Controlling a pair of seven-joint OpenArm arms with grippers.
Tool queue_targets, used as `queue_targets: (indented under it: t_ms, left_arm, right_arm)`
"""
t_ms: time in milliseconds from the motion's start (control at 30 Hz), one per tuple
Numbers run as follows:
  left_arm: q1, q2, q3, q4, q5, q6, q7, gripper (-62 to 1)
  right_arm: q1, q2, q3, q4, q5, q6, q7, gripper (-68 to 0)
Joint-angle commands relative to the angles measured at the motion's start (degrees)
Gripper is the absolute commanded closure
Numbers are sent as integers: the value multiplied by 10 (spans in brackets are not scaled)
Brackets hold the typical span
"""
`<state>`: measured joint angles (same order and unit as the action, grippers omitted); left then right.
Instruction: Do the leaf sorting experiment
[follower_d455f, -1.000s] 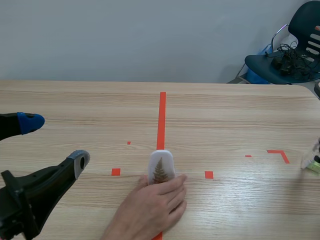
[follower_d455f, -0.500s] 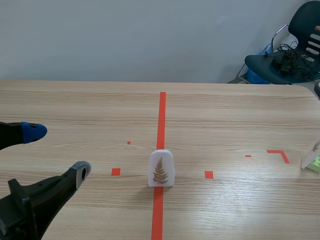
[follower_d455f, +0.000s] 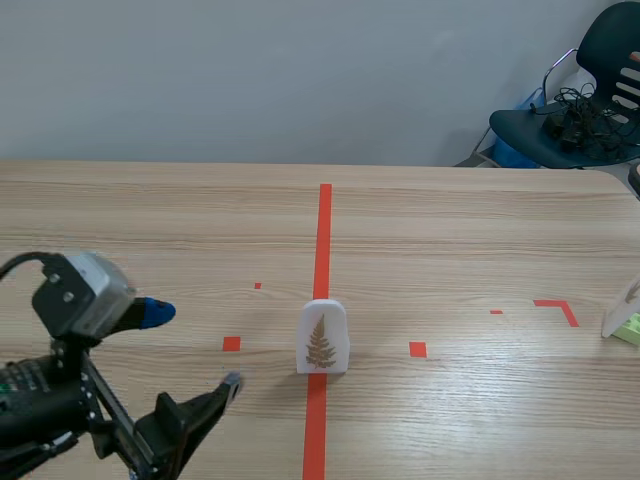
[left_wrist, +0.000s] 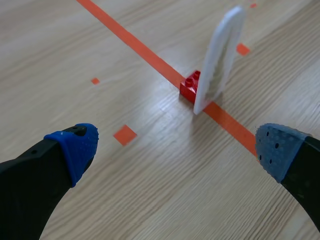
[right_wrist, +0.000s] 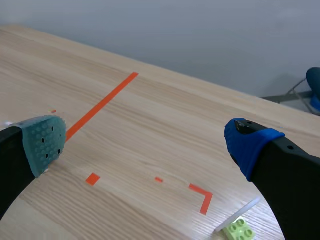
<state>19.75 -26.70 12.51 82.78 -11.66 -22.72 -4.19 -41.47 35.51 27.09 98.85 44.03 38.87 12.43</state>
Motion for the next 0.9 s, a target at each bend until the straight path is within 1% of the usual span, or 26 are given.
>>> queue_targets:
  t_ms: [0,100,233,300,367,433,567,600,667,733,800,867]
  left_arm:
    - [-20,11,16,-14,5,-14,-33,-623]
    - [-62,34,59,-73,26,-30,-76,-623]
    - [-120,79,106,-140,57,-20,-99,-623]
    - [-154,101,125,-177,63,-17,-100,-623]
    - [-184,120,140,-213,72,-8,-101,-623]
    - [-208,132,154,-241,80,-8,-116,-623]
    - [-229,143,173,-258,79,-7,-125,-623]
    - [-230,144,173,-258,79,-7,-126,-549]
    - [-229,144,174,-258,79,-7,-126,-381]
    - [-228,144,174,-258,79,-7,-128,-258]
    - [-226,144,174,-258,79,-8,-136,-181]
    - [-226,144,174,-258,79,-8,-147,-125]
  right_arm:
    - [2,-6,14,8,8,2,1,-679]
    - [0,-19,17,9,8,2,-22,-679]
    - [0,-34,17,9,8,2,-34,-679]
    - [0,-40,17,9,8,2,-37,-679]
    - [0,-46,17,9,8,2,-40,-679]
    - [0,-51,17,9,8,2,-47,-679]
    - [0,-57,17,9,8,2,-49,-679]
    - [0,-57,17,9,8,2,-49,-679]
    - [0,-57,17,9,8,2,-49,-679]
    - [0,-57,17,9,8,2,-49,-679]
    - [0,-57,17,9,8,2,-49,-679]
    - [0,-57,17,9,8,2,-49,-679]
